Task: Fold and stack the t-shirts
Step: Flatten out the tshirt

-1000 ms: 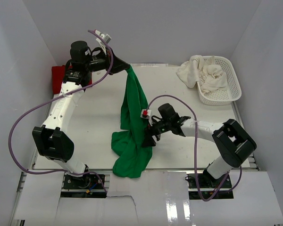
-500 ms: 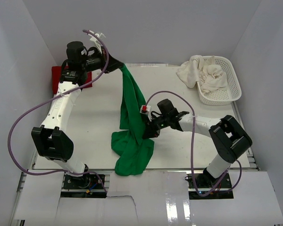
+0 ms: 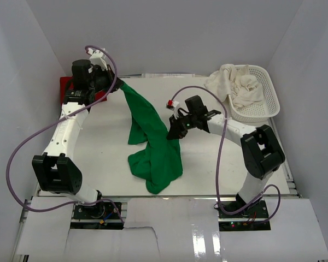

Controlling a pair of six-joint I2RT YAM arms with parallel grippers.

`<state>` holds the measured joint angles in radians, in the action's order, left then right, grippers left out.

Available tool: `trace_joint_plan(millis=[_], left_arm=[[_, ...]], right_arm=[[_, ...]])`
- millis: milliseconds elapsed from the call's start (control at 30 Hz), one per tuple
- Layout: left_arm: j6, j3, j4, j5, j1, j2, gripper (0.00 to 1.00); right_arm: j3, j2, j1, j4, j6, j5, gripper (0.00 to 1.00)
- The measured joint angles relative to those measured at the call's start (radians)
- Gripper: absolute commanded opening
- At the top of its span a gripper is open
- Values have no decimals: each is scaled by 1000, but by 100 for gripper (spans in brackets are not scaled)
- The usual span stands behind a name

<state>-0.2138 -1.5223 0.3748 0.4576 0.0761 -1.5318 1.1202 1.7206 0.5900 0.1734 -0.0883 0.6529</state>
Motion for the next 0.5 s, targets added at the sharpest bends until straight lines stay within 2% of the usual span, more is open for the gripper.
trace_joint_plan(millis=[300,500], left_arm=[[16,171,45,-164,0,173,0],[31,205,66,-242,0,249,0]], right_arm=[[435,301,-90,143,-27,-7,8],[617,457,-127,198,-19,-23,8]])
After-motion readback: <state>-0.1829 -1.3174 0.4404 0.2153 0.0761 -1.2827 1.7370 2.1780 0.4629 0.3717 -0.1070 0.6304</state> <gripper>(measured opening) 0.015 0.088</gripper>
